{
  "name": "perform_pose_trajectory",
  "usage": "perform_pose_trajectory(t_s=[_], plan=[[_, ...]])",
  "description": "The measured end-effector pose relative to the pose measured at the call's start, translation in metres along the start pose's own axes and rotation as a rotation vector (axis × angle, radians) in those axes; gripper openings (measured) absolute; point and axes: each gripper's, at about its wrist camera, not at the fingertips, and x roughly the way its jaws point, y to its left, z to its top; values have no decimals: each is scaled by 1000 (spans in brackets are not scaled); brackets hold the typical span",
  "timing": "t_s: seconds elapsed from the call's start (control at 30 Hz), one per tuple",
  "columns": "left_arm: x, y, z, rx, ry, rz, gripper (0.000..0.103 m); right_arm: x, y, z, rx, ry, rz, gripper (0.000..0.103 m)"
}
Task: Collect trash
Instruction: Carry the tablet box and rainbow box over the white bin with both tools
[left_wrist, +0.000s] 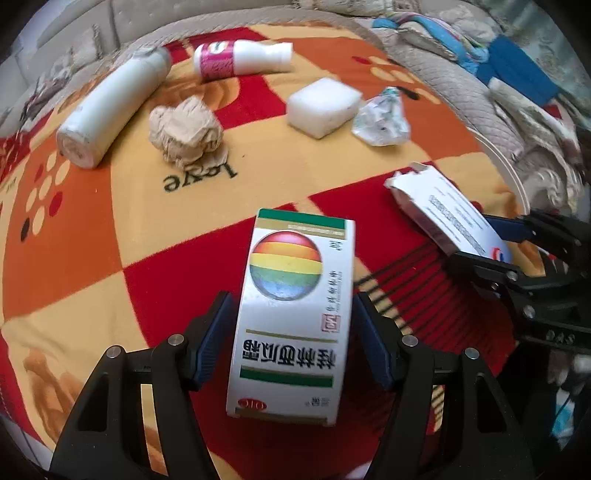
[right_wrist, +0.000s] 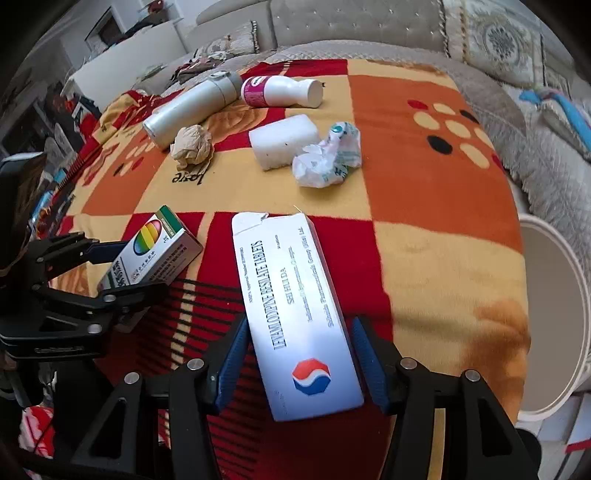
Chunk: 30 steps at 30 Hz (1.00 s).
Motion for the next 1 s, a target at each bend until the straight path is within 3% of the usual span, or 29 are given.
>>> perform_pose_trajectory(t_s=[0.1, 0.33, 0.57, 1.0], plan=[[-6, 2, 1, -48, -11, -24, 53, -1, -1, 0, -2, -29, -2, 52], [-31, -24, 14, -16, -89, -50, 53, -23, -18, -6, 32, -73, 13, 52], [-37, -76, 42, 39, -143, -99, 53, -54, -61, -16, 126, -133, -49, 52], [-25, -160, 75, 144, -174, -140, 53, -103, -139, -32, 291, -226, -134, 52]])
